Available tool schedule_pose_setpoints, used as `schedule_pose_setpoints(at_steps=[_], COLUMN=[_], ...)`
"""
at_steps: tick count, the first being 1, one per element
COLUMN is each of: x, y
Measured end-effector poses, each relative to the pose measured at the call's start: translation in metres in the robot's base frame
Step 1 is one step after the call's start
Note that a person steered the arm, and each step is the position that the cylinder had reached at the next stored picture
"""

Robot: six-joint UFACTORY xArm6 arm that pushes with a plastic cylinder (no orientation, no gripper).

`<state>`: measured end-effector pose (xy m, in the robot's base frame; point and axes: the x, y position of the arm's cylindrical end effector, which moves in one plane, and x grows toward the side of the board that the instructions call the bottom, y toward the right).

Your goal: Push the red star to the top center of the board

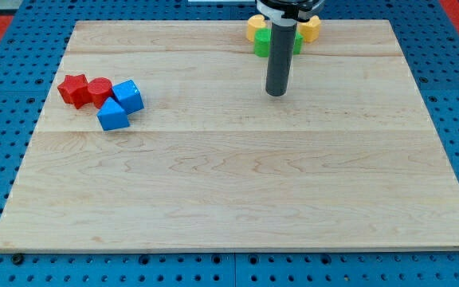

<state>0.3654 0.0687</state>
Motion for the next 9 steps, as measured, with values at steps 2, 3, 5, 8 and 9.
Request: schedule_pose_setpoints(at_steps=[2, 3, 5, 8, 9], x=[-0.001, -0.005, -0.004, -0.104, -0.010], y=[-0.002, -0.007, 0.009, 0.197, 0.171])
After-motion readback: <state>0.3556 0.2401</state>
